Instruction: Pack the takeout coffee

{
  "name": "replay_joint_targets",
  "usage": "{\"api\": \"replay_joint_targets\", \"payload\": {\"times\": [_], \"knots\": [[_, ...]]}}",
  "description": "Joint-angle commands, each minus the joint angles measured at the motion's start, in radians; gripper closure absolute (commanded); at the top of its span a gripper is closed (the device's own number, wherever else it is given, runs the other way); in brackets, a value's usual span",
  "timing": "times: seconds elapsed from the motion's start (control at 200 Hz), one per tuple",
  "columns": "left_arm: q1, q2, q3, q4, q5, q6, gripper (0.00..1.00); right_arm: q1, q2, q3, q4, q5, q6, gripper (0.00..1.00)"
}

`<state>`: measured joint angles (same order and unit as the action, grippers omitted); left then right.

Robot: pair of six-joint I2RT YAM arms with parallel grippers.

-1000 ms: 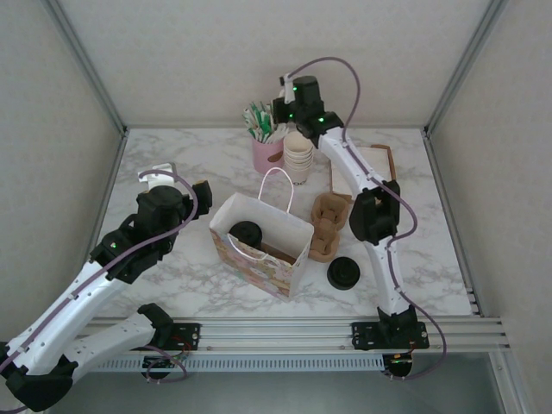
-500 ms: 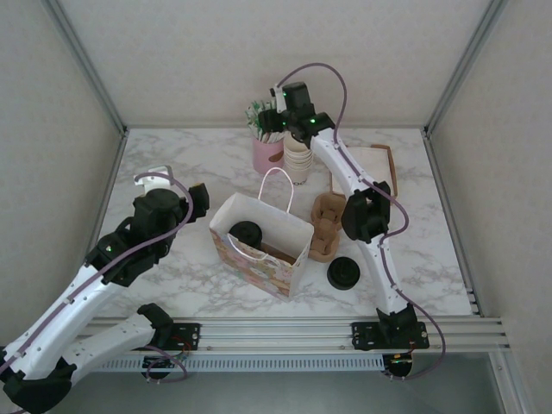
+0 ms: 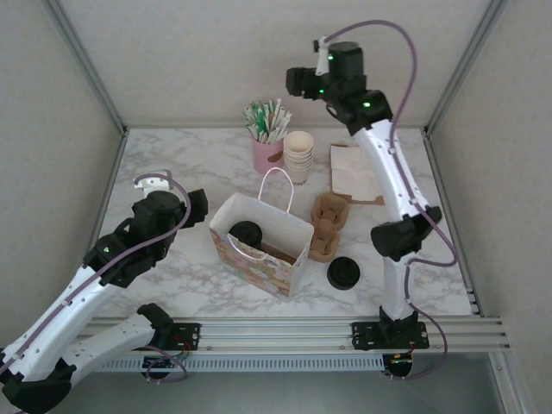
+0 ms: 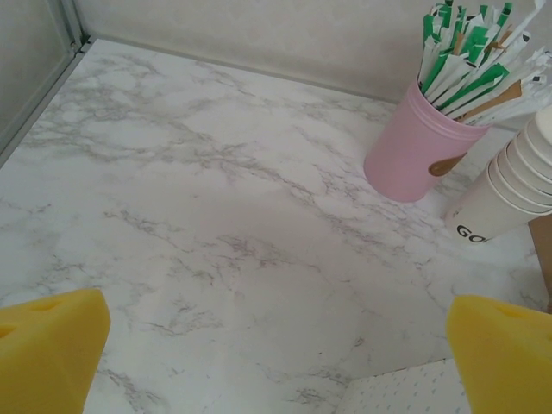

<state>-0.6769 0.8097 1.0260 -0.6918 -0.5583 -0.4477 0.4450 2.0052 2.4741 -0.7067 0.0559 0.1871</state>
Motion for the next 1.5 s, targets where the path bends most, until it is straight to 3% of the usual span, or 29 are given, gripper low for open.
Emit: {"api": "replay_joint_targets", "payload": {"times": [0.0, 0.23, 0.506, 0.991, 1.492], "knots": [[0.010, -0.028, 0.005, -0.008, 0.007, -0.036, 0.00, -0.055, -0.097, -0.176, -0.031, 0.089, -0.006, 0.23], [0.009, -0.041, 0.002, -0.032, -0.008, -0.054, 0.00, -0.251, -0.255, -0.563, 0.051, 0.048, 0.080, 0.23], [0.011, -0.054, -0.019, -0.046, 0.034, -0.081, 0.00, -0.353, -0.193, -0.800, 0.088, 0.025, 0.109, 0.21], [0.011, -0.056, -0.035, -0.059, 0.059, -0.095, 0.00, -0.362, -0.026, -0.875, 0.107, 0.004, 0.105, 0.23], [0.010, -0.060, -0.033, -0.065, 0.064, -0.094, 0.00, -0.360, 0.102, -0.840, 0.104, -0.002, 0.111, 0.37]]}}
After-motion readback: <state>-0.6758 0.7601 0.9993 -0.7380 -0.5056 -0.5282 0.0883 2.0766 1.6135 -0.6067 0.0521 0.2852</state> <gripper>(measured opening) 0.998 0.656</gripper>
